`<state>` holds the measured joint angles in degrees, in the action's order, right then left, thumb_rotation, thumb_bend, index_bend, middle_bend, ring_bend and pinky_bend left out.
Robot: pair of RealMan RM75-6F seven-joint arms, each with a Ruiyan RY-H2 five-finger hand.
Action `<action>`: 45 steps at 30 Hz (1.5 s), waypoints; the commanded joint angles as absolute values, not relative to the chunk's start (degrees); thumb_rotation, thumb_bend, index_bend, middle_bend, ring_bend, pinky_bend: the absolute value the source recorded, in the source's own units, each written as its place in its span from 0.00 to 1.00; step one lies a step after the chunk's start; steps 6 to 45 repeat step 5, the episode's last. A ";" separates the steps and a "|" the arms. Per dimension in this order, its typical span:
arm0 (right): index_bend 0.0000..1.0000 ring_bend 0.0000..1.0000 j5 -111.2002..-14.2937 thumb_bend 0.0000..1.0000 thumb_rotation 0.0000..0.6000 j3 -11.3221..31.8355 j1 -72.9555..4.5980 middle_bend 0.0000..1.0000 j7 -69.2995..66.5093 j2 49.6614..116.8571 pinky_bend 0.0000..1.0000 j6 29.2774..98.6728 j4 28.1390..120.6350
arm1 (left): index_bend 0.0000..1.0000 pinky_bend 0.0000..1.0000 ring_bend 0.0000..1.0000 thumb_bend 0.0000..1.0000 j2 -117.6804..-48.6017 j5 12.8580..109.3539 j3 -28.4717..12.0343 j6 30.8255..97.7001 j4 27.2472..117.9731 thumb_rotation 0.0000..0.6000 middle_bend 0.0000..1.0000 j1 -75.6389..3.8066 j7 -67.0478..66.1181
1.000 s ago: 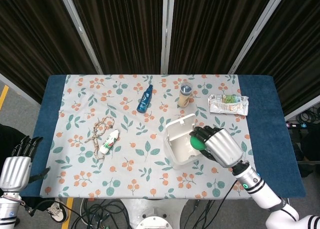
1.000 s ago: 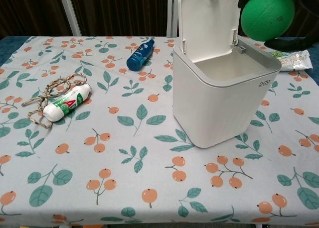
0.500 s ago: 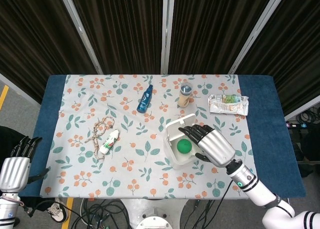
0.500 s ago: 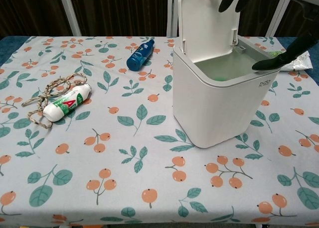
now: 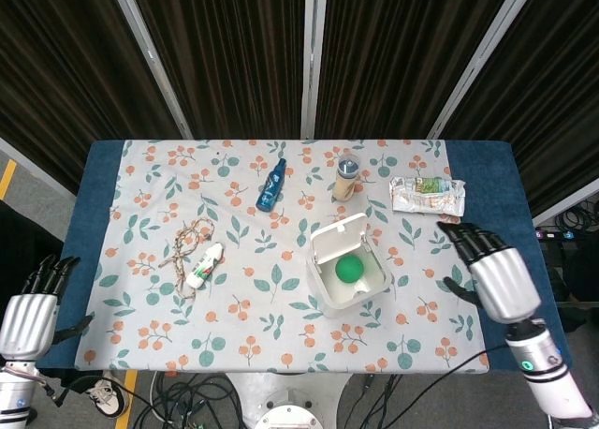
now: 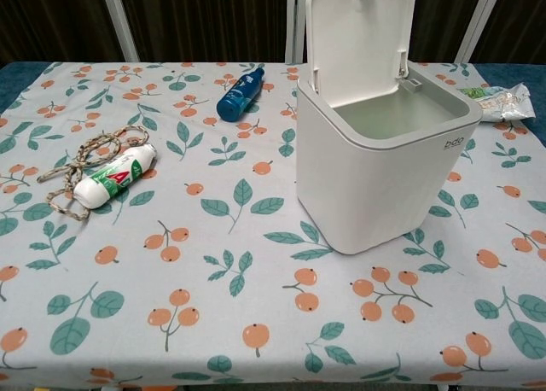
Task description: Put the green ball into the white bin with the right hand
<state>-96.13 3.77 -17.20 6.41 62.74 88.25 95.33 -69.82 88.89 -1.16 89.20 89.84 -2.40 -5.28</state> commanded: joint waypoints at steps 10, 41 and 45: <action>0.00 0.00 -79.00 0.12 1.00 1.76 -8.26 0.01 3.86 60.05 0.02 85.15 88.27 | 0.11 0.21 0.02 0.13 -69.52 88.87 -1.11 89.20 90.80 1.00 0.12 -2.35 -6.17; 0.00 0.00 -79.00 0.12 1.00 1.76 -8.26 0.01 3.86 60.05 0.02 85.15 88.27 | 0.11 0.21 0.02 0.13 -69.52 88.87 -1.11 89.20 90.80 1.00 0.12 -2.35 -6.17; 0.00 0.00 -79.00 0.12 1.00 1.76 -8.26 0.01 3.86 60.05 0.02 85.15 88.27 | 0.11 0.21 0.02 0.13 -69.52 88.87 -1.11 89.20 90.80 1.00 0.12 -2.35 -6.17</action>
